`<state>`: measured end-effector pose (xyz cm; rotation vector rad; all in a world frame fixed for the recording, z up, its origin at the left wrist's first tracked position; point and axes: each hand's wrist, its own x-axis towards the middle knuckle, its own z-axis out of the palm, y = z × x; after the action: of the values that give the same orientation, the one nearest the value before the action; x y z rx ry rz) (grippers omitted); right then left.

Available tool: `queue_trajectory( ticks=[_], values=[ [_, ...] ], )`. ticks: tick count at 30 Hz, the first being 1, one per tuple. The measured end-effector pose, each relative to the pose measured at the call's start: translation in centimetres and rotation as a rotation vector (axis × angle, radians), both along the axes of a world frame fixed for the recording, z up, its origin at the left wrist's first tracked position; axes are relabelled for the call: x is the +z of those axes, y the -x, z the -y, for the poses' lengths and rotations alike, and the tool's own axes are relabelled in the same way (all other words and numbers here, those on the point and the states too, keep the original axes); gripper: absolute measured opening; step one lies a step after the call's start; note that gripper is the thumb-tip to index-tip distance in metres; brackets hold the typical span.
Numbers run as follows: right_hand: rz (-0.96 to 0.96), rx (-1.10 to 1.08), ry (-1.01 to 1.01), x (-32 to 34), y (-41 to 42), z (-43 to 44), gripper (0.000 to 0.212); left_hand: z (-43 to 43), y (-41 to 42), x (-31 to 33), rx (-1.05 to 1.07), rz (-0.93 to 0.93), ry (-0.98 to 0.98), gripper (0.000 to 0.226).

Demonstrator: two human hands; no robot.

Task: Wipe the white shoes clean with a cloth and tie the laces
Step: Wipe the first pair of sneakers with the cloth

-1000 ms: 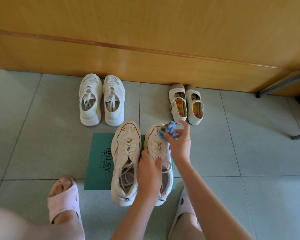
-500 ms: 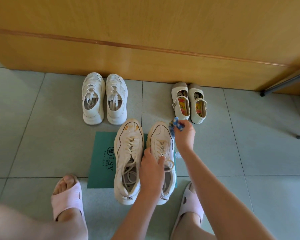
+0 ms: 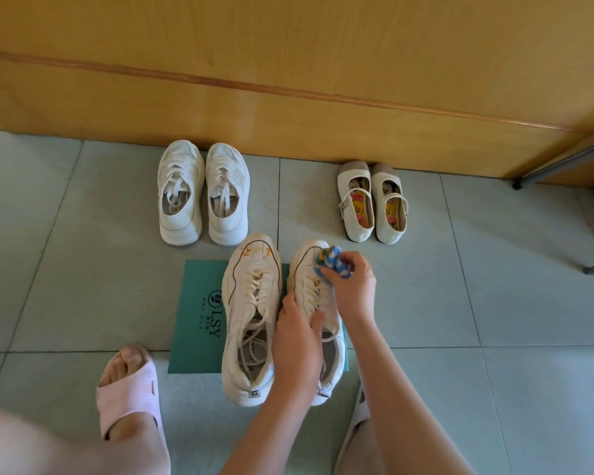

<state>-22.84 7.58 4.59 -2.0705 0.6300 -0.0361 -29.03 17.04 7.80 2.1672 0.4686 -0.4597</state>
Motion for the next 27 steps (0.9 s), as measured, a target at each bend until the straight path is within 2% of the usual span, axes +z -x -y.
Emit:
queue_trajectory(
  ticks=[5,11,15,21,27],
  values=[
    [0.044,-0.02,0.03,-0.1,-2.5,-1.4,0.022,0.0,0.0,-0.1,-0.016,0.005,-0.038,0.057],
    [0.01,0.012,0.031,-0.5,-7.0,-1.2,0.023,0.1,0.2,-0.6,-0.054,0.02,-0.106,0.059],
    [-0.055,0.171,0.15,-0.6,-7.4,-1.1,0.03,0.0,0.1,-0.7,-0.03,0.027,-0.087,0.059],
    [0.011,0.391,0.247,-0.1,-3.1,-3.2,0.023,0.0,-0.1,-0.9,0.008,0.009,-0.042,0.052],
    [0.075,0.556,0.37,-0.3,-2.2,-3.8,0.027,0.0,0.1,-1.2,-0.004,0.051,-0.059,0.047]
  ],
)
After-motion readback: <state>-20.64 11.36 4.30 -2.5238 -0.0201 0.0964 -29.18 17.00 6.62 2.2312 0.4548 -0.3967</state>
